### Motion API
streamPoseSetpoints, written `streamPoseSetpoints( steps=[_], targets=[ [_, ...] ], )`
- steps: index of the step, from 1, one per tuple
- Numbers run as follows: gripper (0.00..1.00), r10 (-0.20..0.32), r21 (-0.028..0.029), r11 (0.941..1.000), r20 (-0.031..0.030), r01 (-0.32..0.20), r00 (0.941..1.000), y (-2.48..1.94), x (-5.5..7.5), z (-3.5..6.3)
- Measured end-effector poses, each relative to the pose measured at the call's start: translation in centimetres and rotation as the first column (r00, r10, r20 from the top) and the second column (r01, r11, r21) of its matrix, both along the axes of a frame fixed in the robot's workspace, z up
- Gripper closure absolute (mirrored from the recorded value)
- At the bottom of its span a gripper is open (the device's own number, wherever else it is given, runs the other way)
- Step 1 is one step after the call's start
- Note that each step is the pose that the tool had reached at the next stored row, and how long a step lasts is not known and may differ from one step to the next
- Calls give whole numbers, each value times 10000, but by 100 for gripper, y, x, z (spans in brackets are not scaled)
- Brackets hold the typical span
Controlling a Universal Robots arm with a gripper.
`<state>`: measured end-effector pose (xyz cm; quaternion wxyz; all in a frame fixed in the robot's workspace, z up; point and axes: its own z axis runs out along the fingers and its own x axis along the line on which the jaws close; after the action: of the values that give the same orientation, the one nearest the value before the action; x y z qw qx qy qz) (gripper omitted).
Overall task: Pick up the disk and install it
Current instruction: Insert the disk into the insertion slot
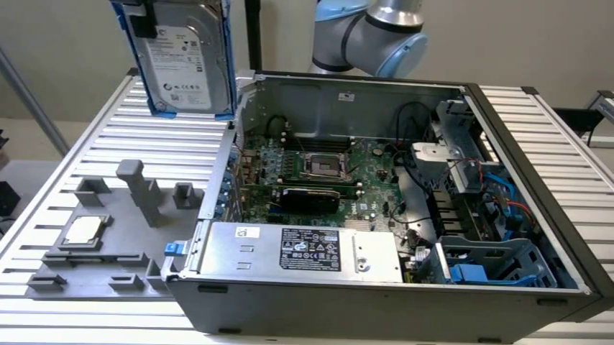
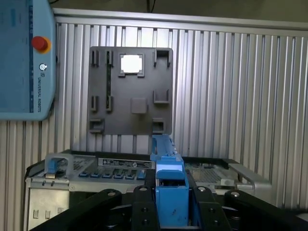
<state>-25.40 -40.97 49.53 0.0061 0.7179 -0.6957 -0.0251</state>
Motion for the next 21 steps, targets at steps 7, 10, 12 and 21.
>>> streamPoseSetpoints(
  steps=[7, 10, 12, 21],
  targets=[
    [68, 0, 43, 10000, -27, 0, 10000, -43, 318, 4],
    [68, 0, 81, 10000, -34, 0, 10000, -57, 455, 6],
    [68, 0, 112, 9999, -38, 0, 10000, -66, 545, 8],
    [68, 0, 146, 9999, -42, 1, 10000, -166, 955, 9]
  ],
)
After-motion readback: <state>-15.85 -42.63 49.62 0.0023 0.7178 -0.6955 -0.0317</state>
